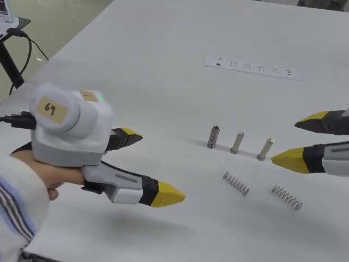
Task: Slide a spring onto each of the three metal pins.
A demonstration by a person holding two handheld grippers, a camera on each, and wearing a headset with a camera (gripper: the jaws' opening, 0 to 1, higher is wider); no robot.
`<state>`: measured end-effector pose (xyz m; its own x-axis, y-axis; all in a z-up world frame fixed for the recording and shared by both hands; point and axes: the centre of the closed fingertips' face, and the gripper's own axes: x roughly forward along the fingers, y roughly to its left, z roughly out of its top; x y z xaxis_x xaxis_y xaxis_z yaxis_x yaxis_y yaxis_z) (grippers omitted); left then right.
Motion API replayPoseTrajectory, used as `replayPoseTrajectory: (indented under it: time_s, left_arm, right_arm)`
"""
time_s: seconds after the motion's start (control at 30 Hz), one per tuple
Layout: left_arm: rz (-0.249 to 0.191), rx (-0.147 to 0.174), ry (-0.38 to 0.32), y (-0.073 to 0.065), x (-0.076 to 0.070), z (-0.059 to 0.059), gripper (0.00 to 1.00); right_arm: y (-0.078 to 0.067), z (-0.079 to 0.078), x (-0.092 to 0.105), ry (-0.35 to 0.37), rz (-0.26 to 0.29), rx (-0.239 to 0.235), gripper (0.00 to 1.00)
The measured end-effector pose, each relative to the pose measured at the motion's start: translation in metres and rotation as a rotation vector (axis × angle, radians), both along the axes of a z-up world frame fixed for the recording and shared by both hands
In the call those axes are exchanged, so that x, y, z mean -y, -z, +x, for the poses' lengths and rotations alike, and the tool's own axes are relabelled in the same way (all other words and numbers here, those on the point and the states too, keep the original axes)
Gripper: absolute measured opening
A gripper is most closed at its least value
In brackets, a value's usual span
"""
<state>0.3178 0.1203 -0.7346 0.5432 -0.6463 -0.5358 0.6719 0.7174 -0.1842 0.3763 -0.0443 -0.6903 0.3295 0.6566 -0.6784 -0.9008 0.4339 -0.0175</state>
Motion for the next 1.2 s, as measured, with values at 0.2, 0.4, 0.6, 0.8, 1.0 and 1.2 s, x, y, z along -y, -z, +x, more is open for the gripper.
replayPoseTrajectory:
  time_s: [0.2,0.4,0.6,0.8,1.0,1.2]
  left_arm:
    - [0.004,-0.006,0.002,0.002,0.002,-0.001,0.87]
    - [0.002,-0.017,0.002,0.004,0.003,-0.002,0.86]
    - [0.0,-0.023,-0.002,0.006,0.001,-0.001,0.85]
    - [0.0,-0.043,0.0,0.009,0.001,-0.003,0.84]
    - [0.004,-0.053,-0.001,0.015,0.0,-0.004,0.88]
    - [0.007,-0.097,0.01,0.024,0.001,-0.013,0.88]
  right_arm:
    - [0.007,0.002,0.01,0.074,0.034,0.016,0.64]
    - [0.013,-0.007,0.013,0.113,0.079,-0.009,0.7]
    - [0.026,-0.021,0.019,0.136,0.101,-0.051,0.75]
    - [0.037,-0.027,0.027,0.17,0.108,-0.061,0.89]
    - [0.049,-0.031,0.035,0.213,0.113,-0.085,0.96]
    - [0.047,-0.033,0.032,0.234,0.174,-0.085,1.0]
